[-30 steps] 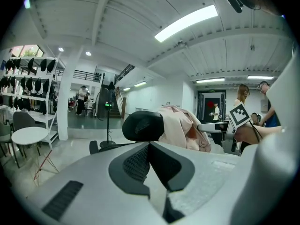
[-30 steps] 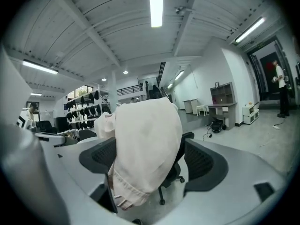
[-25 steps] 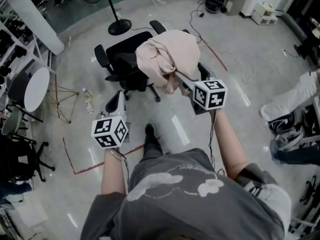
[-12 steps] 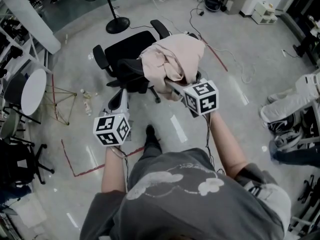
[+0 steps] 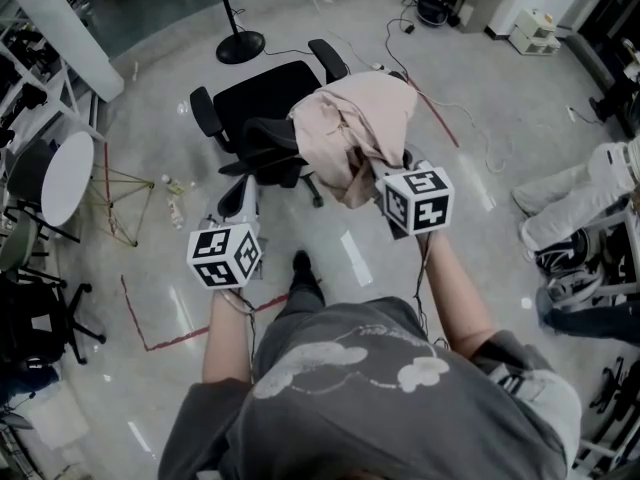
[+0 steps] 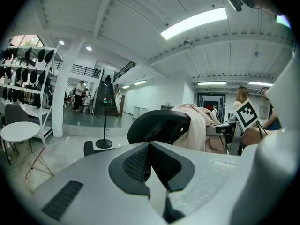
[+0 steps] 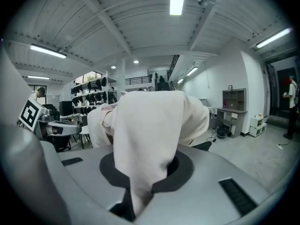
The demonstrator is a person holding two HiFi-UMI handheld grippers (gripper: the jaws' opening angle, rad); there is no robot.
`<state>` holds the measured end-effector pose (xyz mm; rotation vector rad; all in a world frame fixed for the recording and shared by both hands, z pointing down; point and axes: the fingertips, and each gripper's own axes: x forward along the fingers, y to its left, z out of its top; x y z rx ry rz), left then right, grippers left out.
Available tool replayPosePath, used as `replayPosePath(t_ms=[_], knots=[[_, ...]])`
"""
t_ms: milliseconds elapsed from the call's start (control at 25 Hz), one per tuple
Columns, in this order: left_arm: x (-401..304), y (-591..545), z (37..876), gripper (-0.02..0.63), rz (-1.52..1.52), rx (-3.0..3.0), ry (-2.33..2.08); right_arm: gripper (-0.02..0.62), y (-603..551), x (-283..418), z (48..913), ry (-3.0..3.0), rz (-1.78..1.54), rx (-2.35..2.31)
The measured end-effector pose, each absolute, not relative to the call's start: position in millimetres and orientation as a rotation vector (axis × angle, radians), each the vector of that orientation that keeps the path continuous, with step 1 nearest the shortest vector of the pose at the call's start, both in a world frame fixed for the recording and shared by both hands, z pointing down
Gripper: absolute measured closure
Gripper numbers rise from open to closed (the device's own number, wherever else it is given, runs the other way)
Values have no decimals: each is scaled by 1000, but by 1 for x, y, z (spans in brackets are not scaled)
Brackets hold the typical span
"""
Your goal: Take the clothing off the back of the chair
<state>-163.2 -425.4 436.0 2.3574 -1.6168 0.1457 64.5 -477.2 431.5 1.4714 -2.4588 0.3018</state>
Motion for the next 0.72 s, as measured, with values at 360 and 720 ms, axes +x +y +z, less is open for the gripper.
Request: replayPosePath(t_ms=[360,720], knots=[[-152,-407,430,606,184,2389,-1613,582,-461,77,429,-2466,294,1397],[-139,-371,415,606,139,2376,-1645,584,-418,86,408,-2541,226,1345]])
